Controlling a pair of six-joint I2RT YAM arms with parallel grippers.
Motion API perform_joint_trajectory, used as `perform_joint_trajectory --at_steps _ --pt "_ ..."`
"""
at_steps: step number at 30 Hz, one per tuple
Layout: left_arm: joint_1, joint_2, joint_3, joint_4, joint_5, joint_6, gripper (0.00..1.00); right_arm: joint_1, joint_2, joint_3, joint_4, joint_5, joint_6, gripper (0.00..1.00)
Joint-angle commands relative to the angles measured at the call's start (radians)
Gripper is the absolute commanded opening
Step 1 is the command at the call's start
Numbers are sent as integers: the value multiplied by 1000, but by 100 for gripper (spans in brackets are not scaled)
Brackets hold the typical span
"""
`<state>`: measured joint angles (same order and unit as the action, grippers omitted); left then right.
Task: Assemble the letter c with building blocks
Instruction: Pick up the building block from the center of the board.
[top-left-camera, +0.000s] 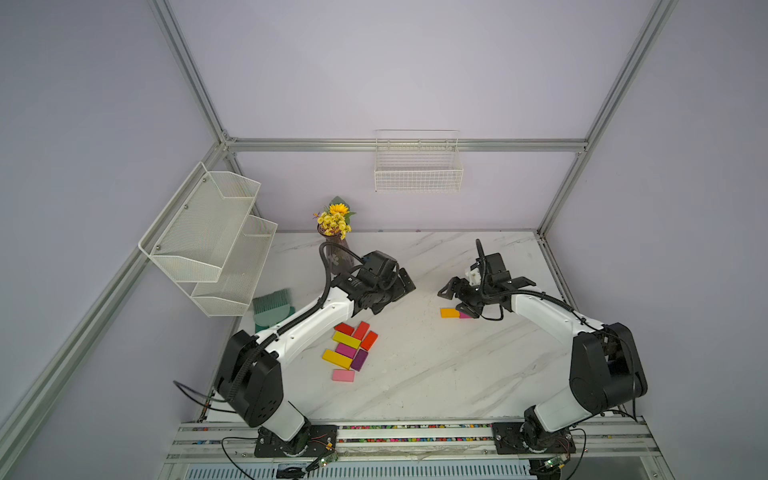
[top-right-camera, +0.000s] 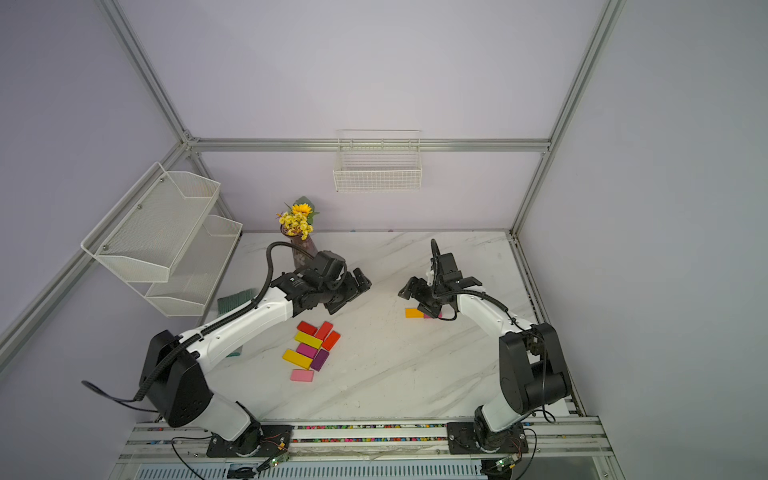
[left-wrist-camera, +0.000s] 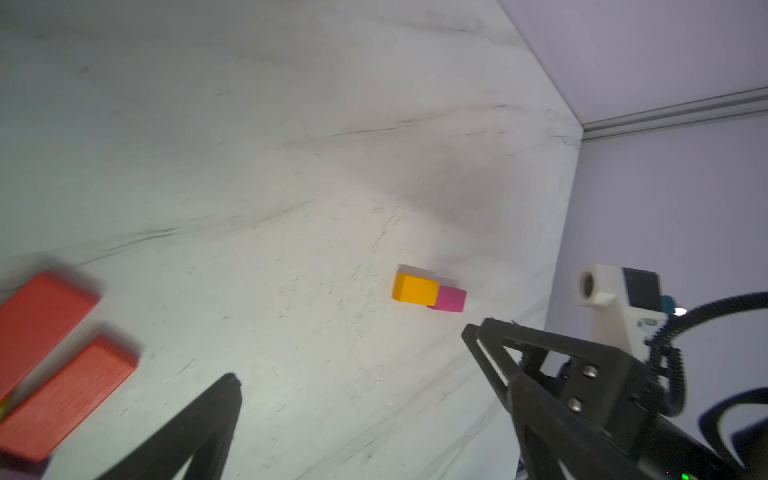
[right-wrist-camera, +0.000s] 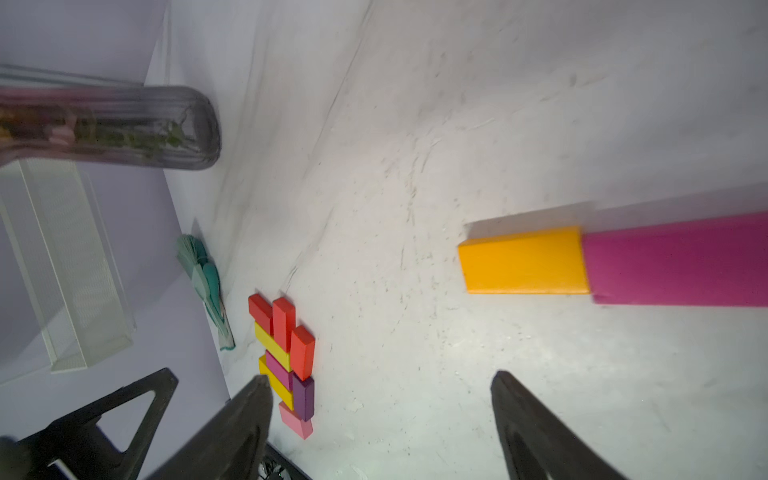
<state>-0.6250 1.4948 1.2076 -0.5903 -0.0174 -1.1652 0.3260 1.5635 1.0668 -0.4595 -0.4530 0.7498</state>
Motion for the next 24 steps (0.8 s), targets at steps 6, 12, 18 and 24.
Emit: perform_joint_trajectory --at_steps 6,12,18,24 --pt "36 -358 -357 -156 -175 -310 100 153 -38 -15 -65 79 -47 85" --pt "41 -469 -433 -341 -236 -475 100 200 -34 -48 -65 85 -41 85" --pt "53 -505 -501 -342 -273 -613 95 211 -37 -38 -70 93 -55 85" --pt "118 -489 -554 -292 -278 -641 83 213 -34 -31 -90 108 -84 85"
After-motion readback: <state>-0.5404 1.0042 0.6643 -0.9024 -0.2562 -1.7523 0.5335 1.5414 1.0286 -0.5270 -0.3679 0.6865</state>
